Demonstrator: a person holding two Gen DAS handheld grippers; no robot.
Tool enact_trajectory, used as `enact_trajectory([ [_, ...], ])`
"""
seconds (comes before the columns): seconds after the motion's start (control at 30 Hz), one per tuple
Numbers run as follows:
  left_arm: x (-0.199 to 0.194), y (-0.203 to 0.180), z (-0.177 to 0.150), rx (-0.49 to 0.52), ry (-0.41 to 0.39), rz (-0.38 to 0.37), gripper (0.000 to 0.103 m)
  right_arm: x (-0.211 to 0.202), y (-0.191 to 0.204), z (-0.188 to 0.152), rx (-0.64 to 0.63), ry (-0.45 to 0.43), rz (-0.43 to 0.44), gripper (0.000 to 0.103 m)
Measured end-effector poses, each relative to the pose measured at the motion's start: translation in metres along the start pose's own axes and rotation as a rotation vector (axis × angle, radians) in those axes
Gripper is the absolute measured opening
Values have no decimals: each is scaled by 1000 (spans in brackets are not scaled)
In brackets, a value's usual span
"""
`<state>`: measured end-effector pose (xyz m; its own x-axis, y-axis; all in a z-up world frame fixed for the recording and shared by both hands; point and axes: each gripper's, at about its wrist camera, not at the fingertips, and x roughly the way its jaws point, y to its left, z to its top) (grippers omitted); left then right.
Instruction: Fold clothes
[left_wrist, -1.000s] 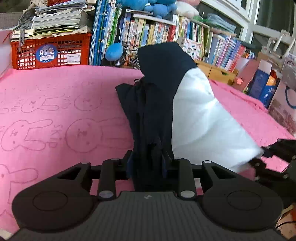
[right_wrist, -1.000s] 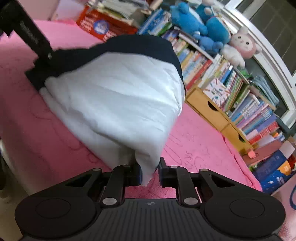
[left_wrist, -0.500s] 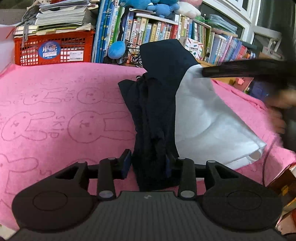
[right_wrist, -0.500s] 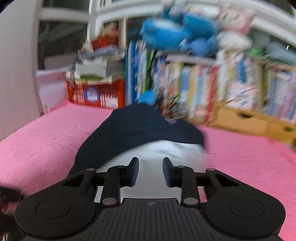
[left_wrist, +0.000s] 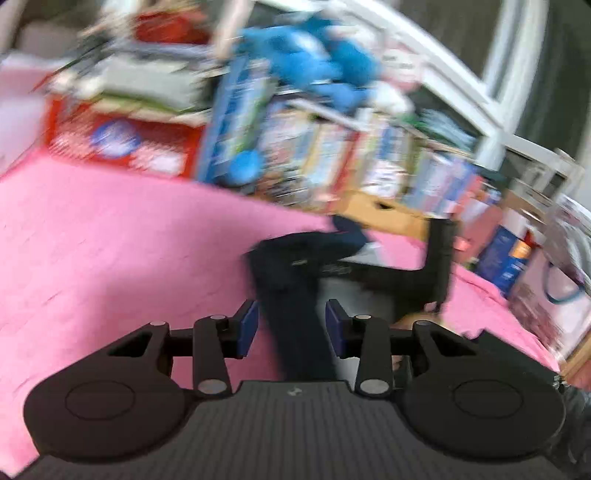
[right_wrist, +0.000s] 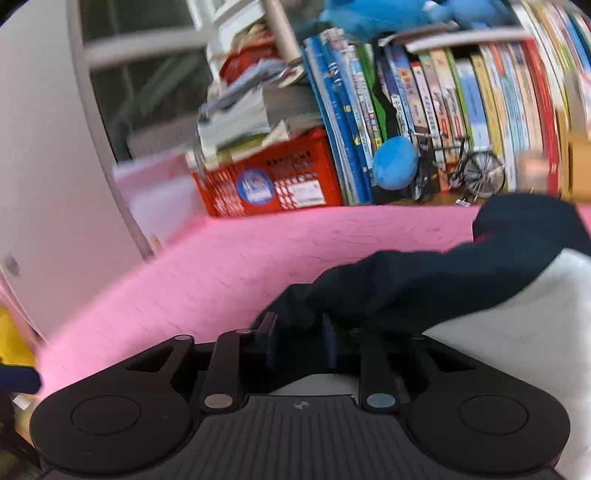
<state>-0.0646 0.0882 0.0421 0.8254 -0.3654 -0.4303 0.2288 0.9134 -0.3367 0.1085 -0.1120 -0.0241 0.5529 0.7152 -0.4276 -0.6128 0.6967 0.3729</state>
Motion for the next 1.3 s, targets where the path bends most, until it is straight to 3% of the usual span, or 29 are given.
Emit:
enact_trajectory([
  [0.07,20,-28,-3,63,4,-27,40,-16,-10,3,76,-23,74,39],
  [0.1,33,-37,-6,90,24,-21,40,-30,-18,2,128,-49,103,44],
  [0.17,57,-51,-19,142,70,21,40,-63,-36,1,218,-110,113,46],
  [0.23,74,-54,-35,194,109,72,40,-98,-53,-3,253,-163,64,46],
  [0.33,81,-53,-61,295,112,108,41,-137,-73,-9,247,-168,-110,47],
  [0.43,76,-60,-78,407,91,140,41,-138,-88,-15,259,-106,-212,46],
  [0.5,73,-58,-80,409,90,131,41,-137,-97,-18,266,-65,-275,43],
  [0.67,70,-50,-77,397,85,109,41,-88,-110,3,284,-13,-290,41],
  [0.87,66,-48,-78,382,77,89,41,-64,-147,23,453,-68,-234,43],
  [1.0,58,-43,-67,369,105,49,40,-97,-159,16,515,-124,-233,43],
  [1.07,50,-39,-56,350,119,30,40,-122,-155,5,507,-120,-174,50],
  [1.13,39,-37,-44,348,92,38,43,-145,-146,-10,486,-99,-118,68],
  [1.23,23,-38,-28,371,24,90,54,-176,-127,-37,441,-49,-52,69],
  [1.3,21,-47,-17,377,-7,69,55,-190,-112,-56,430,-8,-14,66],
])
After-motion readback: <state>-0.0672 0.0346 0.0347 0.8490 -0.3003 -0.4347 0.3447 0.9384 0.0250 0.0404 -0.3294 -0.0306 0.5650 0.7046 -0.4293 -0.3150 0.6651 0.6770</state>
